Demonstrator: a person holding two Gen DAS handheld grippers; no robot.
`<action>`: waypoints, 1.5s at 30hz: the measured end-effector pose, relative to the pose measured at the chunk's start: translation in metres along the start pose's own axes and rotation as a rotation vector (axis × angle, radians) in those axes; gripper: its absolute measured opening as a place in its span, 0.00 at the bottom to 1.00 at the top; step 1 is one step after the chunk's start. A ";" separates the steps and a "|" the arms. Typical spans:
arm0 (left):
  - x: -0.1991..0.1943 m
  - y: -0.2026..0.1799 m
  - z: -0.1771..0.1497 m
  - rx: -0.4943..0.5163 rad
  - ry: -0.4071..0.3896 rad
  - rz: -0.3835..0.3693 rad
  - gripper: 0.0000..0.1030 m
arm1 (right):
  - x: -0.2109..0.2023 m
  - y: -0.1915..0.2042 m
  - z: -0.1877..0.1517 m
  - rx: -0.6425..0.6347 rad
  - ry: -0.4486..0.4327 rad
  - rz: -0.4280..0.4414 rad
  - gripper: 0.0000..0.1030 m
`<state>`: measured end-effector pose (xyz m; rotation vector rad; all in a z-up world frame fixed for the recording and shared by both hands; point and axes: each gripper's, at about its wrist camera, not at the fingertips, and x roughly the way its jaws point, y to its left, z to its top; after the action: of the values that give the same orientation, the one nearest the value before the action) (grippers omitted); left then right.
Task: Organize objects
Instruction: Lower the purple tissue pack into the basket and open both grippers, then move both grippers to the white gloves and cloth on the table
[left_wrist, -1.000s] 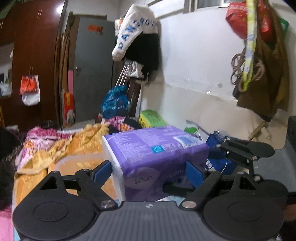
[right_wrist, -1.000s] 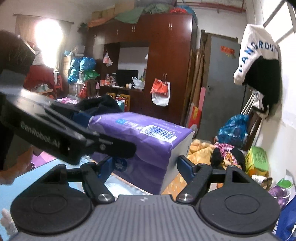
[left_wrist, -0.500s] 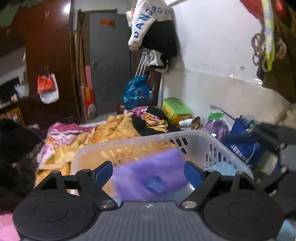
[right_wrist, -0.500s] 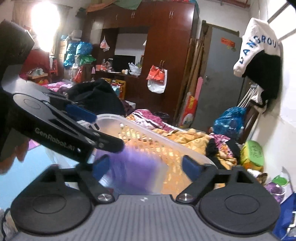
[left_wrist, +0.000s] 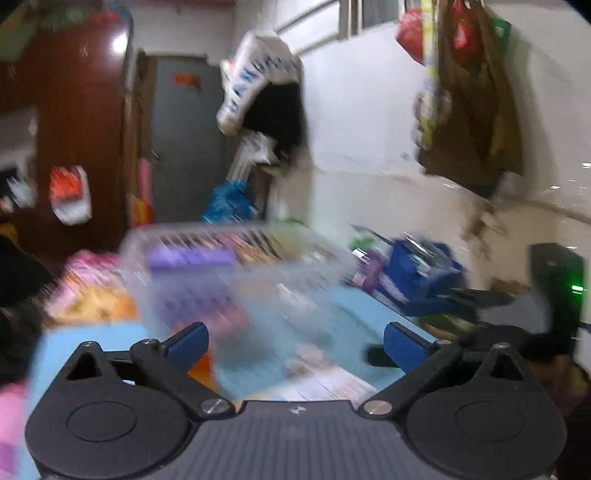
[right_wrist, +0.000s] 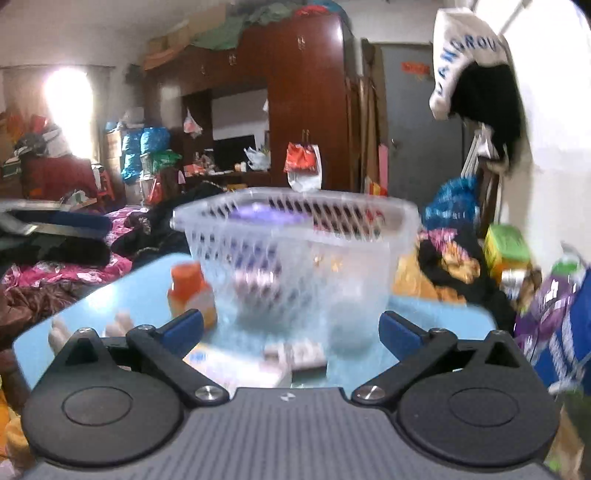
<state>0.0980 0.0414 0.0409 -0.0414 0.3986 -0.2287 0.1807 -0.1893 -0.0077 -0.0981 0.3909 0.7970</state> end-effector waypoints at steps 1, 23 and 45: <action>0.004 0.001 -0.004 -0.021 0.015 -0.014 0.97 | 0.000 -0.002 -0.004 0.004 0.005 0.012 1.00; 0.052 0.015 -0.016 -0.149 0.199 -0.078 0.79 | 0.013 0.015 -0.038 -0.069 0.081 0.121 0.79; -0.049 0.055 -0.081 -0.103 0.039 0.105 0.86 | -0.002 0.114 -0.070 -0.113 0.016 0.263 0.75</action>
<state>0.0340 0.1068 -0.0201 -0.1176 0.4497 -0.1057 0.0768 -0.1268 -0.0653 -0.1604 0.3782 1.0789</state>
